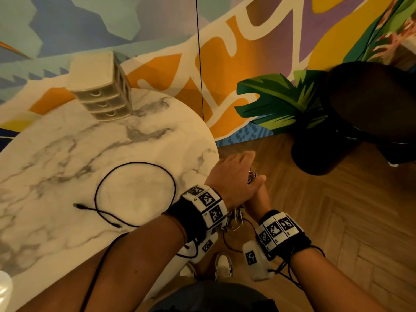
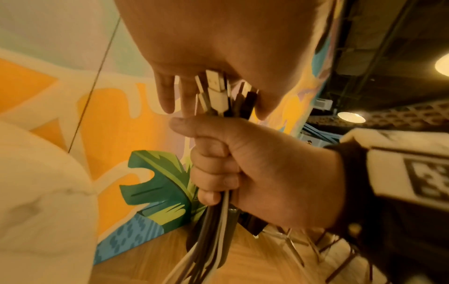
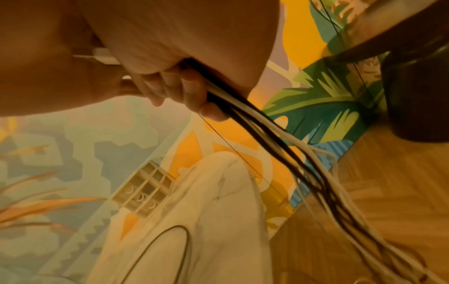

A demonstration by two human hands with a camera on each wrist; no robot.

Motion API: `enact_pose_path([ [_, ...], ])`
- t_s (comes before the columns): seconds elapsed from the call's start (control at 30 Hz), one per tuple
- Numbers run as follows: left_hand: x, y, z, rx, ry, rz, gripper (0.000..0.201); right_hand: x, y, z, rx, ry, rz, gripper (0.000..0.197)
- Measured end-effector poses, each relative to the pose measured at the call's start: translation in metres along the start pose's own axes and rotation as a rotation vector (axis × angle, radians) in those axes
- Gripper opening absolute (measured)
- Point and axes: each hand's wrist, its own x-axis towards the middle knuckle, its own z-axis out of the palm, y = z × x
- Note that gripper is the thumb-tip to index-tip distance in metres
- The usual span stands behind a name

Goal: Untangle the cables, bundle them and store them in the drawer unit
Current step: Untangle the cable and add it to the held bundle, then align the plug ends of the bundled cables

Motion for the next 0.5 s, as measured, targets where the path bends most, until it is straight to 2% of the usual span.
enact_pose_path([
  [0.03, 0.000, 0.000, 0.000, 0.035, 0.007, 0.016, 0.061, -0.001, 0.000, 0.000, -0.060, 0.044, -0.042, 0.053],
  [0.07, -0.001, 0.001, 0.000, 0.062, 0.007, 0.036, 0.060, -0.004, -0.003, 0.004, -0.142, 0.116, 0.028, 0.048],
  [0.1, -0.002, 0.002, 0.001, 0.074, -0.008, 0.050, 0.061, -0.005, -0.003, 0.006, -0.009, 0.188, 0.032, 0.040],
  [0.17, -0.002, 0.003, -0.003, 0.045, -0.072, 0.067, 0.064, -0.011, -0.007, 0.003, -0.186, 0.226, -0.091, 0.042],
  [0.2, -0.002, 0.001, -0.008, -0.026, -0.092, 0.074, 0.067, -0.009, -0.004, 0.003, -0.315, 0.211, -0.153, 0.042],
  [0.27, -0.004, -0.004, -0.014, -0.339, -0.058, 0.022, 0.072, -0.004, -0.006, 0.008, -0.374, 0.171, -0.234, 0.034],
  [0.33, -0.009, -0.011, -0.013, -0.662, 0.001, -0.077, 0.075, -0.005, -0.013, 0.012, -0.307, 0.114, -0.296, 0.019],
  [0.4, -0.015, -0.013, -0.004, -0.874, -0.041, -0.127, 0.068, -0.008, -0.017, 0.010, -0.179, 0.077, -0.306, 0.009],
  [0.47, -0.017, -0.012, 0.006, -0.925, 0.000, -0.147, 0.052, -0.010, -0.018, 0.012, -0.104, 0.098, -0.316, 0.030],
  [0.5, -0.016, -0.009, 0.008, -0.895, 0.050, -0.149, 0.043, -0.013, -0.019, 0.015, 0.024, 0.054, -0.297, 0.034],
])
